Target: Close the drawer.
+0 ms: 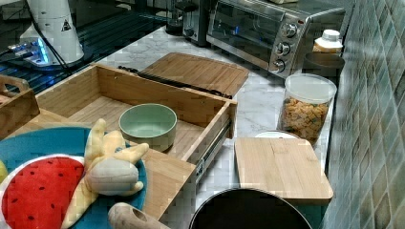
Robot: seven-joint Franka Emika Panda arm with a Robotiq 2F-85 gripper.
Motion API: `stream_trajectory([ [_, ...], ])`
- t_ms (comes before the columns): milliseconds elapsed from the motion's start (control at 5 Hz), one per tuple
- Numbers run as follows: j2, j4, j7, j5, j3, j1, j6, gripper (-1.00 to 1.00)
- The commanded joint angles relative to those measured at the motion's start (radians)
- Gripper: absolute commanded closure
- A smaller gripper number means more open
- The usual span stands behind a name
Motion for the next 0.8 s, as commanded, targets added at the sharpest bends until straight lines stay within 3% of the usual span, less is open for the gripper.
stream_trajectory([
  [200, -0.080, -0.168, -0.178, 0.059, 0.033, 0.018, 0.156, 1.00],
  [400, -0.118, -0.252, -0.307, 0.053, 0.051, 0.036, 0.230, 1.00],
  [800, -0.138, -0.356, -0.356, -0.025, 0.095, 0.069, 0.307, 1.00],
])
